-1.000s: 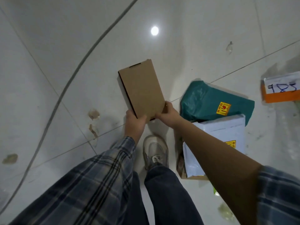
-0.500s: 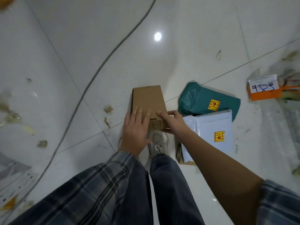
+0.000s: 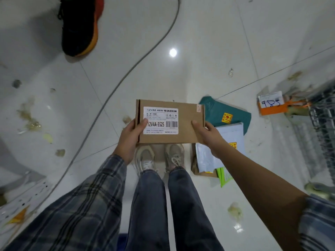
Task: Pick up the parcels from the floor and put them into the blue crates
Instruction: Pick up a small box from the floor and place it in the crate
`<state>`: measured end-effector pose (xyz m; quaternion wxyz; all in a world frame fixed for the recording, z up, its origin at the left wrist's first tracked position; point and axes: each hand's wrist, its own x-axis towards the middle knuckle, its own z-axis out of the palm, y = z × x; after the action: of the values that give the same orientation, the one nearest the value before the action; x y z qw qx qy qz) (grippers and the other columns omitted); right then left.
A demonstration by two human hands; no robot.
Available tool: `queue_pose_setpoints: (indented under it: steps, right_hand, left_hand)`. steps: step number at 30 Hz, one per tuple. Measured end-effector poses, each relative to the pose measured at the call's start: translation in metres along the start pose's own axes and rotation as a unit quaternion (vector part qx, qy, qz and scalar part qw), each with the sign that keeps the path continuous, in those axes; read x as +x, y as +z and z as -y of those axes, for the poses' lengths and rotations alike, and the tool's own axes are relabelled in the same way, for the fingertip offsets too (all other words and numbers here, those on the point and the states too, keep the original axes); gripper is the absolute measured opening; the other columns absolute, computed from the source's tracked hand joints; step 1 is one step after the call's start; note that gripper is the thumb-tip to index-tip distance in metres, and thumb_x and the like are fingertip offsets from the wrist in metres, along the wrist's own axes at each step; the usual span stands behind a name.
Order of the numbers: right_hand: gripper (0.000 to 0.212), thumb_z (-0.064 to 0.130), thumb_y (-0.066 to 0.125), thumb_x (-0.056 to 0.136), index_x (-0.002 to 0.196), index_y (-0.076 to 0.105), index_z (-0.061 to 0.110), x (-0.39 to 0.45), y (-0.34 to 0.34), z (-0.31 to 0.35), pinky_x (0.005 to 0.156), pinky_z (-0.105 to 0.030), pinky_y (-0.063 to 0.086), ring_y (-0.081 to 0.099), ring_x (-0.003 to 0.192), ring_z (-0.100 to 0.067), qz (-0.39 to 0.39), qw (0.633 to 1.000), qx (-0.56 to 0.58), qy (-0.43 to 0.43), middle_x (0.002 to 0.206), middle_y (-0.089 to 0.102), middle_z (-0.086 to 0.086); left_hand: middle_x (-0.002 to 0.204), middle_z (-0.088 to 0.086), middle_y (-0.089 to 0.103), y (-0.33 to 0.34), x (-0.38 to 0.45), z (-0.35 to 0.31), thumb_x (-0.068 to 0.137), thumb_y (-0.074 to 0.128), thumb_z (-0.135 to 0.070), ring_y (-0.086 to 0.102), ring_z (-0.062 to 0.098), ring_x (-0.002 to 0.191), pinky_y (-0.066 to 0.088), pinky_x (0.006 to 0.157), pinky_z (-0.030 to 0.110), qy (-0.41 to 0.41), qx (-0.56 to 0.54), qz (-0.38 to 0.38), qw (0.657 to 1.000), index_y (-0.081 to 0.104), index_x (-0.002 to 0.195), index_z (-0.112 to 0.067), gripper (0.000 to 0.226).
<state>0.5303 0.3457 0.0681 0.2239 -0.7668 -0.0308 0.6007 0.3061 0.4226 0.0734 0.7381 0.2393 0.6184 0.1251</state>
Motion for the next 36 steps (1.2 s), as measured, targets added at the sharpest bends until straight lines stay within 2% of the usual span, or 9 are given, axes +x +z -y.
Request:
queue_pose_setpoints:
  steps: [4,7,9,12,16,21,26,32,36]
  right_hand:
    - [0.047,0.034,0.058,0.09,0.132,0.049,0.014,-0.019,-0.001,0.006,0.071,-0.025,0.055,0.062,0.092,-0.012,0.052,0.998,0.047,-0.006,0.123,0.059,-0.009]
    - [0.049,0.026,0.06,0.09,0.136,0.045,0.015,-0.028,0.007,0.003,0.067,-0.023,0.055,0.064,0.091,-0.011,0.067,0.994,0.085,-0.011,0.112,0.063,-0.004]
    - [0.049,0.024,0.06,0.09,0.136,0.045,0.015,-0.032,0.013,-0.002,0.073,-0.027,0.055,0.063,0.093,-0.013,0.075,0.993,0.094,-0.011,0.104,0.063,-0.001]
    - [0.047,0.023,0.06,0.091,0.135,0.046,0.016,-0.035,0.023,-0.011,0.083,-0.032,0.053,0.061,0.1,-0.017,0.091,0.992,0.089,-0.013,0.105,0.064,-0.003]
    - [0.047,0.026,0.063,0.088,0.133,0.048,0.018,-0.045,0.024,-0.017,0.08,-0.032,0.052,0.061,0.104,-0.02,0.122,0.991,0.045,-0.035,0.111,0.064,-0.006]
    - [0.044,0.024,0.062,0.089,0.129,0.047,0.019,-0.082,0.003,-0.026,0.093,-0.037,0.05,0.062,0.095,-0.013,0.157,0.985,-0.019,-0.068,0.101,0.064,0.003]
    - [0.034,0.024,0.061,0.089,0.121,0.049,0.022,-0.109,-0.008,-0.049,0.092,-0.034,0.05,0.062,0.094,-0.01,0.179,0.98,-0.054,-0.076,0.104,0.063,0.002]
    - [0.05,0.031,0.066,0.084,0.131,0.051,0.019,-0.131,0.009,-0.103,0.094,-0.038,0.051,0.061,0.107,-0.019,0.183,0.976,-0.097,-0.073,0.117,0.063,-0.004]
    - [0.043,0.029,0.061,0.088,0.129,0.054,0.018,-0.16,0.038,-0.132,0.075,-0.027,0.051,0.061,0.1,-0.014,0.229,0.964,-0.113,-0.07,0.114,0.065,-0.003]
  left_hand:
    - [0.114,0.0,0.07,-0.021,-0.019,0.002,0.093,0.051,-0.039,0.067,0.013,0.103,0.054,0.084,0.029,-0.017,-0.015,-0.005,1.0,0.056,0.128,-0.02,0.04]
    - [0.111,-0.004,0.07,-0.03,-0.032,0.007,0.092,0.052,-0.042,0.066,0.009,0.098,0.053,0.083,0.027,0.006,0.012,-0.025,1.0,0.057,0.124,-0.023,0.037]
    - [0.111,-0.003,0.069,-0.034,-0.04,0.013,0.093,0.052,-0.041,0.065,0.01,0.098,0.053,0.081,0.026,0.023,0.012,-0.054,0.998,0.057,0.122,-0.025,0.034]
    - [0.115,-0.001,0.066,-0.037,-0.051,0.027,0.094,0.05,-0.041,0.063,0.011,0.102,0.051,0.082,0.025,0.04,-0.006,-0.089,0.995,0.055,0.121,-0.026,0.032]
    - [0.121,0.0,0.065,-0.037,-0.076,0.056,0.093,0.05,-0.046,0.062,0.014,0.107,0.05,0.091,0.032,0.044,-0.039,-0.128,0.99,0.053,0.127,-0.026,0.04]
    - [0.117,0.0,0.067,-0.013,-0.137,0.097,0.093,0.047,-0.047,0.064,0.012,0.101,0.054,0.077,0.029,0.035,-0.11,-0.166,0.979,0.051,0.131,-0.025,0.045]
    - [0.113,-0.003,0.068,0.007,-0.188,0.132,0.093,0.049,-0.047,0.064,0.012,0.097,0.053,0.075,0.029,0.015,-0.191,-0.204,0.96,0.053,0.125,-0.025,0.039]
    - [0.113,0.0,0.067,0.004,-0.236,0.192,0.093,0.049,-0.045,0.064,0.015,0.099,0.054,0.079,0.033,0.001,-0.258,-0.258,0.931,0.054,0.121,-0.026,0.034]
    - [0.113,0.0,0.068,-0.015,-0.275,0.232,0.092,0.05,-0.046,0.065,0.015,0.1,0.055,0.082,0.032,0.019,-0.299,-0.302,0.905,0.055,0.126,-0.023,0.042]
